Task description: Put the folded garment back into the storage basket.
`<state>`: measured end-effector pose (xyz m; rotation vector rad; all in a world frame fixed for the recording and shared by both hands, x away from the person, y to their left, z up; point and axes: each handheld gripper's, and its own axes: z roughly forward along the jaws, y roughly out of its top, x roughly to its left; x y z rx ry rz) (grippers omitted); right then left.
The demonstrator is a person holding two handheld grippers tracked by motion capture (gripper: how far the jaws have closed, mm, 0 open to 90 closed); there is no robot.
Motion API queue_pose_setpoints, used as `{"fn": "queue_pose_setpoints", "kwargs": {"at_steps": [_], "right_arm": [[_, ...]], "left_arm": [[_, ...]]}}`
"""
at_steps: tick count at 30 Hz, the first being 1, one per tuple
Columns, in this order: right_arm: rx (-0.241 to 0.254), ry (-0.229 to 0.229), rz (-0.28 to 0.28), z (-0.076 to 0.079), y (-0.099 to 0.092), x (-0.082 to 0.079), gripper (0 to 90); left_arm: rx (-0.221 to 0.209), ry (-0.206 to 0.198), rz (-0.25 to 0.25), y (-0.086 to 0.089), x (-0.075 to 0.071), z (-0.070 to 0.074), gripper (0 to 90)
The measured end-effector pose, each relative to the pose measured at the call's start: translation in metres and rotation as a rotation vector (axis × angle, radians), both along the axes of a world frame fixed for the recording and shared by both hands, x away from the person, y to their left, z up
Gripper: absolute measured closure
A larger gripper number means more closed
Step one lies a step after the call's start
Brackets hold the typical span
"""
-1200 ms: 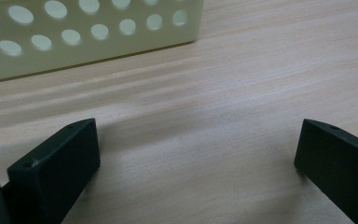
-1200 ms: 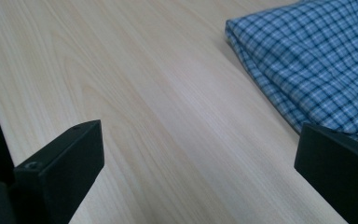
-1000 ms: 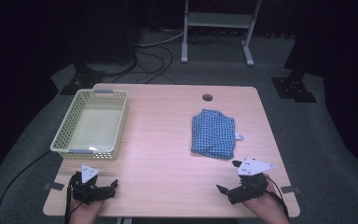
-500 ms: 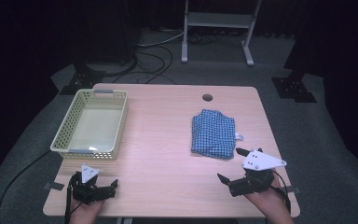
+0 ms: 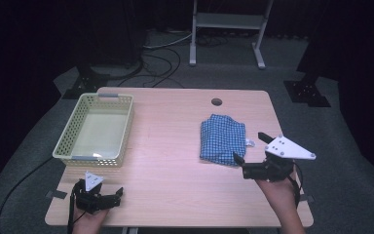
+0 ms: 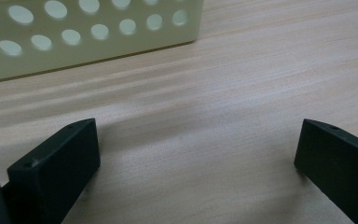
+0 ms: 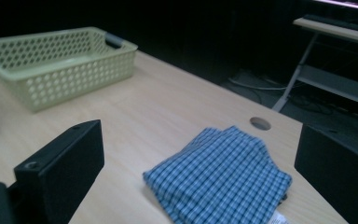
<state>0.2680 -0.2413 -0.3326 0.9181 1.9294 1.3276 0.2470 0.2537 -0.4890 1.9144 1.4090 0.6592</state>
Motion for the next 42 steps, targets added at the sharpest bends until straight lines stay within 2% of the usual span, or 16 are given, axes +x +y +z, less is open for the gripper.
{"fn": "queue_pose_setpoints", "kwargs": {"at_steps": [1, 2, 3, 4, 5, 13, 17, 19, 25, 26, 28, 31, 32, 34, 36, 42], "right_arm": [[0.015, -0.011, -0.030, 0.002, -0.002, 0.002, 1.3], [0.015, -0.011, -0.030, 0.002, -0.002, 0.002, 1.3], [0.045, -0.025, -0.059, 0.005, -0.007, 0.006, 1.3], [0.045, -0.025, -0.059, 0.005, -0.007, 0.006, 1.3], [0.039, -0.026, -0.094, 0.008, -0.009, 0.011, 1.3], [0.041, 0.063, -0.162, 0.004, -0.012, 0.041, 1.3], [0.069, 0.110, -0.178, -0.007, -0.016, 0.059, 1.3], [0.062, 0.132, -0.197, -0.013, -0.016, 0.067, 1.3], [0.086, 0.274, -0.222, -0.035, -0.019, 0.101, 1.3], [0.086, 0.274, -0.222, -0.035, -0.019, 0.101, 1.3], [0.094, 0.319, -0.231, -0.045, -0.021, 0.111, 1.3], [0.093, 0.339, -0.240, -0.051, -0.022, 0.116, 1.3], [0.088, 0.363, -0.242, -0.059, -0.022, 0.123, 1.3], [0.080, 0.371, -0.250, -0.062, -0.022, 0.125, 1.3], [0.068, 0.421, -0.264, -0.074, -0.022, 0.134, 1.3], [0.071, 0.463, -0.265, -0.088, -0.023, 0.142, 1.3]], "left_arm": [[-0.002, -0.001, 0.001, 0.000, 0.000, 0.000, 0.0], [-0.002, -0.001, 0.001, 0.000, 0.000, 0.000, 0.0], [-0.001, -0.001, 0.001, 0.000, 0.000, 0.000, 0.0], [-0.001, 0.000, 0.001, 0.000, 0.000, 0.000, 0.0], [0.000, 0.000, 0.000, 0.000, 0.000, 0.000, 0.0], [0.000, 0.001, 0.000, 0.000, 0.000, 0.000, 0.0], [-0.002, 0.001, 0.001, 0.000, 0.000, 0.000, 0.0], [-0.001, 0.000, 0.001, 0.000, 0.000, 0.000, 0.0], [0.001, -0.001, 0.000, 0.000, 0.000, 0.000, 0.0], [0.001, -0.001, 0.000, 0.000, 0.000, 0.000, 0.0], [-0.001, 0.000, 0.001, 0.000, 0.000, 0.000, 0.0], [0.000, 0.000, 0.000, 0.000, 0.000, 0.000, 0.0], [0.000, 0.000, 0.000, 0.000, 0.000, 0.000, 0.0], [0.000, 0.000, 0.000, 0.000, 0.000, 0.000, 0.0], [0.000, -0.001, 0.000, 0.000, 0.000, 0.000, 0.0], [0.000, -0.001, 0.000, 0.000, 0.000, 0.000, 0.0]]}}
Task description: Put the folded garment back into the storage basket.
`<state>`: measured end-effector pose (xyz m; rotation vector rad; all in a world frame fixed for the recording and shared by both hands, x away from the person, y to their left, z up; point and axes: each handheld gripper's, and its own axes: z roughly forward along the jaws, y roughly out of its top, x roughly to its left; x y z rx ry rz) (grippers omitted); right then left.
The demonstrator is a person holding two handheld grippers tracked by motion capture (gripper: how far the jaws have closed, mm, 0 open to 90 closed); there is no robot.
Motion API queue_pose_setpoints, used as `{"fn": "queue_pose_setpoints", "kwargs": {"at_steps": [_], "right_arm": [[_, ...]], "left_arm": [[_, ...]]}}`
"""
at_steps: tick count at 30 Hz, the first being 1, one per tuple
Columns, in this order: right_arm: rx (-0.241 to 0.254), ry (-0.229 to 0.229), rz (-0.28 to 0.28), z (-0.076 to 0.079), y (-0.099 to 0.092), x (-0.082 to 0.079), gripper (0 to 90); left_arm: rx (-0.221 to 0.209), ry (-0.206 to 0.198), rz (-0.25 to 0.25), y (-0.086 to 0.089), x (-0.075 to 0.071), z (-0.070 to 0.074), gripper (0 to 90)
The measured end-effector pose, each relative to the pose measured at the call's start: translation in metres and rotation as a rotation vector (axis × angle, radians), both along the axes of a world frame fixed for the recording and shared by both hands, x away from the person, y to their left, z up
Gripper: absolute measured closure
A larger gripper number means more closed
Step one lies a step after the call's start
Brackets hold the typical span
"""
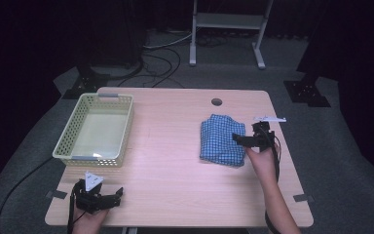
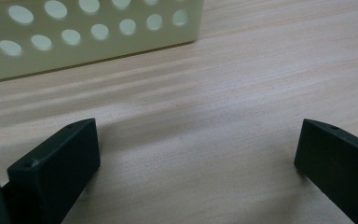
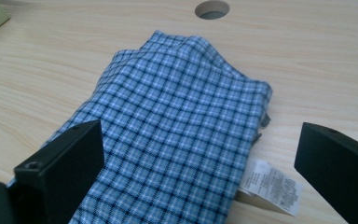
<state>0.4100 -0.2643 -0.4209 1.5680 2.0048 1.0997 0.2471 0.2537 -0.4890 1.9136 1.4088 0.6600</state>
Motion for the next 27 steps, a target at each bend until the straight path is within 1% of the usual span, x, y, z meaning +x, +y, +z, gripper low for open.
{"fn": "queue_pose_setpoints", "kwargs": {"at_steps": [1, 3, 5, 7, 10, 15, 20, 21, 22, 23, 27], "right_arm": [[-0.001, 0.000, -0.001, -0.002, 0.000, 0.001, 1.3], [0.011, 0.016, -0.001, -0.007, 0.000, 0.004, 1.3], [0.012, 0.034, -0.003, -0.012, 0.000, 0.007, 1.3], [0.009, 0.037, -0.003, -0.014, 0.001, 0.008, 1.3], [-0.001, 0.050, 0.001, -0.020, 0.002, 0.011, 1.3], [-0.045, 0.089, -0.001, -0.031, 0.005, 0.016, 1.2], [-0.045, 0.105, 0.001, -0.038, 0.009, 0.019, 1.2], [-0.038, 0.103, 0.007, -0.040, 0.009, 0.019, 1.2], [-0.025, 0.117, 0.014, -0.042, 0.011, 0.020, 1.2], [-0.025, 0.117, 0.014, -0.042, 0.011, 0.020, 1.2], [-0.057, 0.129, 0.007, -0.046, 0.016, 0.023, 1.2]], "left_arm": [[0.000, 0.000, 0.000, 0.000, 0.000, 0.000, 0.0], [0.000, 0.000, 0.000, 0.000, 0.000, 0.000, 0.0], [0.000, 0.000, 0.000, 0.000, 0.000, 0.000, 0.0], [0.000, 0.000, 0.000, 0.000, 0.000, 0.000, 0.0], [0.000, 0.000, 0.000, 0.000, 0.000, 0.000, 0.0], [0.000, 0.000, 0.000, 0.000, 0.000, 0.000, 0.0], [0.000, 0.000, 0.000, 0.000, 0.000, 0.000, 0.0], [0.000, 0.000, 0.000, 0.000, 0.000, 0.000, 0.0], [0.000, 0.000, 0.000, 0.000, 0.000, 0.000, 0.0], [0.000, 0.000, 0.000, 0.000, 0.000, 0.000, 0.0], [0.000, 0.000, 0.000, 0.000, 0.000, 0.000, 0.0]]}}
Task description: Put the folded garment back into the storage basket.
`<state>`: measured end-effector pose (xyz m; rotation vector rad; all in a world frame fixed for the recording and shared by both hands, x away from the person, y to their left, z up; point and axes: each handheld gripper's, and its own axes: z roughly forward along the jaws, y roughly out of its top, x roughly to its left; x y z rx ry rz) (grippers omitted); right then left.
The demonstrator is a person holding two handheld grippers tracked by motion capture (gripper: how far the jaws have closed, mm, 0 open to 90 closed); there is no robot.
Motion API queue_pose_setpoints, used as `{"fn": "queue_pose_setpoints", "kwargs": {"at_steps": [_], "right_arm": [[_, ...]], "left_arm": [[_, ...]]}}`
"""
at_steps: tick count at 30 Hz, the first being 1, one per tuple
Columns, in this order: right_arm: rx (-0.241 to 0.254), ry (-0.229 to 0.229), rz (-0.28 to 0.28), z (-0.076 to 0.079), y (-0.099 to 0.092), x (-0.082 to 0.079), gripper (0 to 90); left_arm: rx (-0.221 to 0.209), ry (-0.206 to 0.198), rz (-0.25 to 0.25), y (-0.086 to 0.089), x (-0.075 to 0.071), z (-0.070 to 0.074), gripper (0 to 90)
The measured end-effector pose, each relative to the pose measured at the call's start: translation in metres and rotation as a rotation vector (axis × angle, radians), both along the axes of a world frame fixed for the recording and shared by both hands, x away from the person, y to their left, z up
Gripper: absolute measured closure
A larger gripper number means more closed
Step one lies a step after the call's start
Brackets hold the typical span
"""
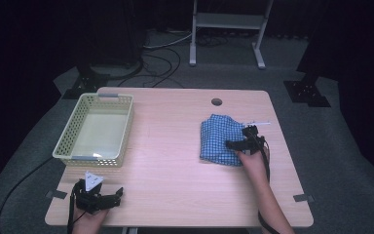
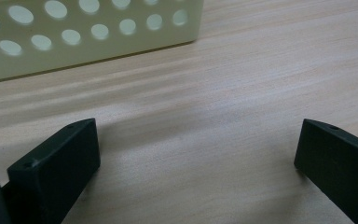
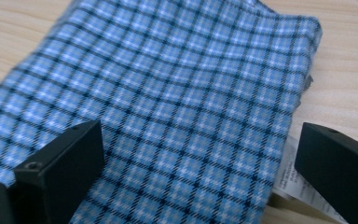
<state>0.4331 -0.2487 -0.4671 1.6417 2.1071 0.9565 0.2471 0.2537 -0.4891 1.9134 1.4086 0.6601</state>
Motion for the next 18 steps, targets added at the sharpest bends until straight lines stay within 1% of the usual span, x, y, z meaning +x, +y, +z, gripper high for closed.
{"fn": "queue_pose_setpoints", "kwargs": {"at_steps": [1, 3, 5, 6, 7, 8, 9, 11, 13, 14, 17, 18], "right_arm": [[0.003, 0.015, -0.005, -0.003, 0.001, 0.002, 1.1], [0.007, 0.016, -0.001, -0.004, 0.002, 0.002, 1.1], [-0.005, 0.027, 0.020, -0.006, 0.005, 0.003, 0.0], [-0.017, 0.021, 0.026, -0.007, 0.008, 0.003, 0.0], [-0.017, 0.021, 0.026, -0.007, 0.008, 0.003, 0.0], [-0.033, 0.009, 0.031, -0.009, 0.010, 0.003, 0.0], [-0.033, 0.009, 0.031, -0.009, 0.010, 0.003, 0.0], [-0.056, -0.007, 0.044, -0.010, 0.013, 0.001, 0.0], [-0.057, -0.008, 0.048, -0.010, 0.014, 0.001, 0.0], [-0.059, -0.023, 0.056, -0.011, 0.014, 0.000, 0.0], [-0.057, -0.035, 0.052, -0.012, 0.014, -0.002, 0.1], [-0.054, -0.035, 0.051, -0.012, 0.014, -0.003, 5.3]], "left_arm": [[0.000, 0.000, 0.000, 0.000, 0.000, 0.000, 0.0], [0.002, 0.001, -0.001, 0.000, 0.000, 0.000, 0.0], [0.000, 0.001, 0.000, 0.000, 0.000, 0.000, 0.0], [0.000, 0.001, 0.000, 0.000, 0.000, 0.000, 0.0], [0.000, 0.001, 0.000, 0.000, 0.000, 0.000, 0.0], [0.000, 0.001, 0.000, 0.000, 0.000, 0.000, 0.0], [0.000, 0.001, 0.000, 0.000, 0.000, 0.000, 0.0], [0.002, 0.002, -0.001, 0.000, 0.000, 0.000, 0.0], [0.002, 0.001, -0.001, 0.000, 0.000, 0.000, 0.0], [0.002, 0.001, -0.001, 0.000, 0.000, 0.000, 0.0], [0.002, 0.002, -0.001, 0.000, 0.000, 0.000, 0.0], [0.002, 0.001, -0.001, 0.000, 0.000, 0.000, 0.0]]}}
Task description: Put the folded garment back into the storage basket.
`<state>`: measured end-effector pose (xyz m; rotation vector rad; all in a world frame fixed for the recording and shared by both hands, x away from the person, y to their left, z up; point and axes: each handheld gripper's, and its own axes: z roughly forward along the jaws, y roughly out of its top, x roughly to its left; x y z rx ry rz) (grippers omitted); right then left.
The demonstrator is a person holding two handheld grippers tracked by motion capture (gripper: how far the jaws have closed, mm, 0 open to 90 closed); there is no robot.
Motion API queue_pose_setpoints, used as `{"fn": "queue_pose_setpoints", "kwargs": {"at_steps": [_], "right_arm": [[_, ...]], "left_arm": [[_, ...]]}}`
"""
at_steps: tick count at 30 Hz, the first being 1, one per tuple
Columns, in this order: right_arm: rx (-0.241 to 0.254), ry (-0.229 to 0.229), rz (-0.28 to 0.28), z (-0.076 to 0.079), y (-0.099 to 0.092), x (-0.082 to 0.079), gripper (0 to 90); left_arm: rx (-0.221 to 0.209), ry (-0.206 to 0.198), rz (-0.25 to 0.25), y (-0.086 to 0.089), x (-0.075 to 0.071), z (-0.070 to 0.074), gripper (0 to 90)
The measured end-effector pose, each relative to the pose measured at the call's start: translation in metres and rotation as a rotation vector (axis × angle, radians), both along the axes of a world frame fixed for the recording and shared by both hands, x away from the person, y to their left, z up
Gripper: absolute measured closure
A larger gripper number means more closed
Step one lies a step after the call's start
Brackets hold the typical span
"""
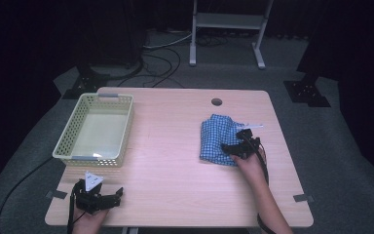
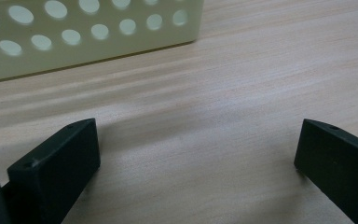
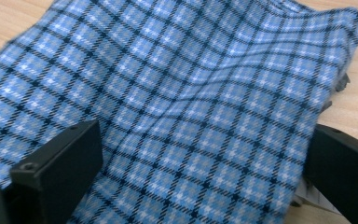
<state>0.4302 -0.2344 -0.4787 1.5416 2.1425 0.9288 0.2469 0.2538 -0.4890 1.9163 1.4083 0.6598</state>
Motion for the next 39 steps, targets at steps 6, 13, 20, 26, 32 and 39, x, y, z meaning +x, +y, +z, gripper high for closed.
{"fn": "queue_pose_setpoints", "kwargs": {"at_steps": [6, 13, 20, 26, 32, 39], "right_arm": [[0.025, -0.003, 0.051, 0.005, 0.002, -0.005, 26.1], [0.098, 0.032, 0.077, 0.008, 0.003, -0.004, 56.9], [0.142, 0.036, 0.092, 0.008, 0.002, -0.006, 68.8], [0.169, 0.035, 0.087, 0.014, 0.002, -0.009, 70.3], [0.248, -0.008, 0.081, 0.030, -0.004, -0.016, 73.1], [0.268, -0.066, 0.106, 0.062, -0.010, -0.024, 75.3]], "left_arm": [[0.000, 0.001, 0.000, 0.000, 0.000, 0.000, 0.0], [0.000, 0.001, 0.000, 0.000, 0.000, 0.000, 0.0], [0.000, -0.003, -0.001, 0.000, -0.001, 0.000, 0.0], [0.000, -0.003, 0.000, 0.000, -0.001, 0.000, 0.0], [0.000, -0.003, 0.000, 0.000, -0.001, 0.000, 0.0], [0.001, -0.002, -0.001, 0.000, -0.001, 0.000, 0.0]]}}
